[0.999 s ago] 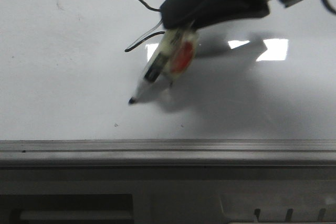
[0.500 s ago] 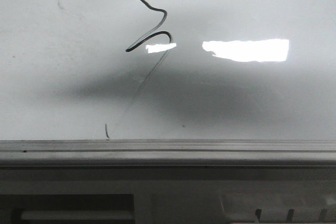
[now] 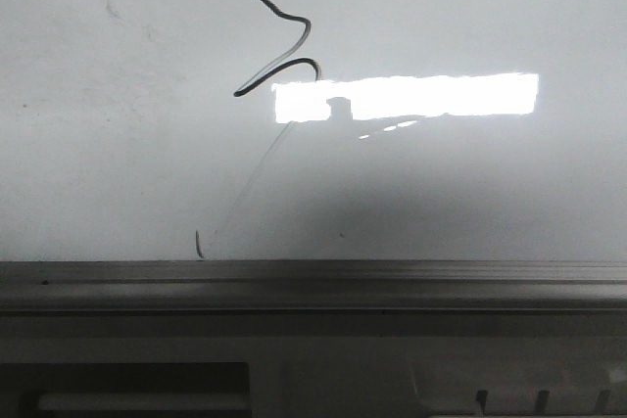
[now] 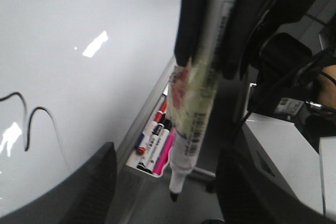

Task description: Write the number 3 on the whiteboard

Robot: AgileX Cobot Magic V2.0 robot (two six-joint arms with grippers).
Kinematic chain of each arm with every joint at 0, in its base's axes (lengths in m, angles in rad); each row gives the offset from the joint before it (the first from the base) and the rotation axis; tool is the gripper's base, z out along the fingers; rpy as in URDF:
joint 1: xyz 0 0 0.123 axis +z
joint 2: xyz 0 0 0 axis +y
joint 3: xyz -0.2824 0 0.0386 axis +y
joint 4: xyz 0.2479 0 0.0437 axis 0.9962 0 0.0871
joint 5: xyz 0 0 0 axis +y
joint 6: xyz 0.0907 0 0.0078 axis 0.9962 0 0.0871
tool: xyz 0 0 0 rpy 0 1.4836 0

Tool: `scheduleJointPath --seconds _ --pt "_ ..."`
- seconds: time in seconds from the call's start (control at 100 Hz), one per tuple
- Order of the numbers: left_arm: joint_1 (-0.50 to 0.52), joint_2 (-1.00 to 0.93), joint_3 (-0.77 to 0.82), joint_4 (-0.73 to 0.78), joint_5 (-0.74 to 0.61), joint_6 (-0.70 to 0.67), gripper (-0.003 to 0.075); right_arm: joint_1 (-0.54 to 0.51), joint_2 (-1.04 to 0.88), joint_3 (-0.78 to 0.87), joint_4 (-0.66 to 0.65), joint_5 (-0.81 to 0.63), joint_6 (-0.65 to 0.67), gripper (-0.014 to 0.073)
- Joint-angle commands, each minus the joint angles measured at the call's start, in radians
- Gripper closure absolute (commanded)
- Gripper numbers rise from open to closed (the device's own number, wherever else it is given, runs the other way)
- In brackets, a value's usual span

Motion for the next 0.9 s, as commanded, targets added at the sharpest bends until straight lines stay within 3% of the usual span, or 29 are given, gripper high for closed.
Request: scheduleJointPath --seconds 0.0,0.19,0.49,0.61,0.68,0.759,0.829,0.889 --pt "0.001 0.039 -0.039 -0.082 -0.003 0.008 0.0379 0.039 -0.016 -0.034 0.014 -0.078 -0.013 0.0654" --pt "0.001 0.067 -0.041 -0.097 0.015 0.008 0.0456 0.067 -0.016 -0.034 -0.006 -0.088 -0.013 0.0655" --pt "0.001 0.067 -0.041 -0.097 0.017 0.008 0.0739 0.067 -0.016 -0.034 -0.007 -0.088 -0.013 0.0655" --pt "0.001 0.067 -0.041 -0.097 0.015 0.008 0.0741 0.067 -0.016 -0.034 -0.005 -0.106 -0.013 0.0634" --pt "0.001 0.067 -0.041 -0.095 -0.001 0.006 0.0741 0.067 -0.016 -0.034 -0.005 -0.114 -0.011 0.0526" --pt "0.001 0.067 -0.037 -0.09 -0.052 -0.018 0.0741 0.051 -0.02 -0.034 -0.007 -0.128 0.014 0.0293" --pt "0.001 0.067 -0.025 -0.066 -0.14 -0.096 0.0741 0.023 -0.025 -0.034 -0.021 -0.136 0.049 0.0111" --pt "0.001 0.067 -0.006 -0.01 -0.237 -0.207 0.0741 -0.012 -0.038 -0.034 -0.054 -0.134 0.092 0.0028"
